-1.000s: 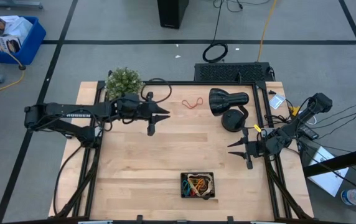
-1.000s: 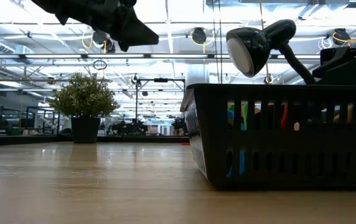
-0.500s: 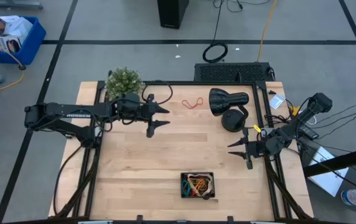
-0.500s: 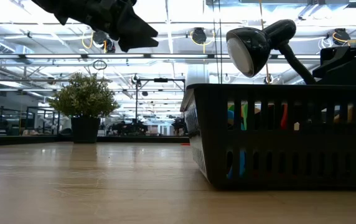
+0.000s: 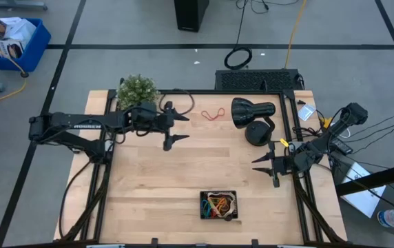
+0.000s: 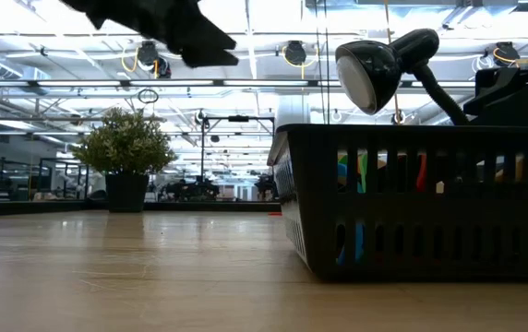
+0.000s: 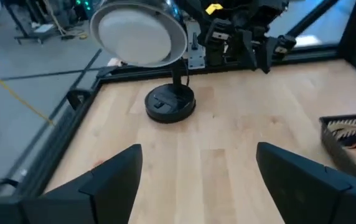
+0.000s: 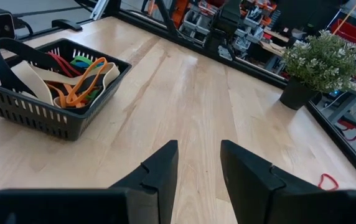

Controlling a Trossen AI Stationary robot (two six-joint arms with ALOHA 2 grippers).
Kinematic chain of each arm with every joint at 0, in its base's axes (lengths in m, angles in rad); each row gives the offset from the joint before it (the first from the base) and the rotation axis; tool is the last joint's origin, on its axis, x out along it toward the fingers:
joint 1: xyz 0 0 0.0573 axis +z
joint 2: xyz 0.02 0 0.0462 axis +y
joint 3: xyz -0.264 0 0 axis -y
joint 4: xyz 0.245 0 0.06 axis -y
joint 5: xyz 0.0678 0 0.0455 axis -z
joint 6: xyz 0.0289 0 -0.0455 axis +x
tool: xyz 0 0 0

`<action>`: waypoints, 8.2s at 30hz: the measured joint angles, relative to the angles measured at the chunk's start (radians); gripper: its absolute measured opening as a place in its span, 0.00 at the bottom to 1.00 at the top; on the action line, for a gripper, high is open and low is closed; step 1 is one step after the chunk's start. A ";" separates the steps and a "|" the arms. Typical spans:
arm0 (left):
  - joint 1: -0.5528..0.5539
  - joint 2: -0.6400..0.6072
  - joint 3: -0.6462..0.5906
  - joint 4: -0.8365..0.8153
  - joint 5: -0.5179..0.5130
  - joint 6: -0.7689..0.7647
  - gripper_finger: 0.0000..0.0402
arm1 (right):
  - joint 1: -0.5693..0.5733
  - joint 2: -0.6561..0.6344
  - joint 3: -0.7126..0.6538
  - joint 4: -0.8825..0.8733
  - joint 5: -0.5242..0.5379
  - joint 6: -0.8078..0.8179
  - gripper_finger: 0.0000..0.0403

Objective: Pick and place rubber bands into bin
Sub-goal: Put the red rubber band into the black bin

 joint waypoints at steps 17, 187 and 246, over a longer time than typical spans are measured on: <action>0.120 0.486 0.493 -0.388 -0.074 0.258 0.81 | 0.000 0.000 0.000 0.001 0.002 0.001 0.29; 0.205 1.254 1.314 -0.958 -0.274 0.484 0.81 | 0.000 0.000 0.000 -0.016 0.052 -0.024 0.29; 0.221 1.294 1.373 -0.835 -0.161 0.000 0.81 | 0.000 0.000 0.000 -0.008 0.056 0.003 0.29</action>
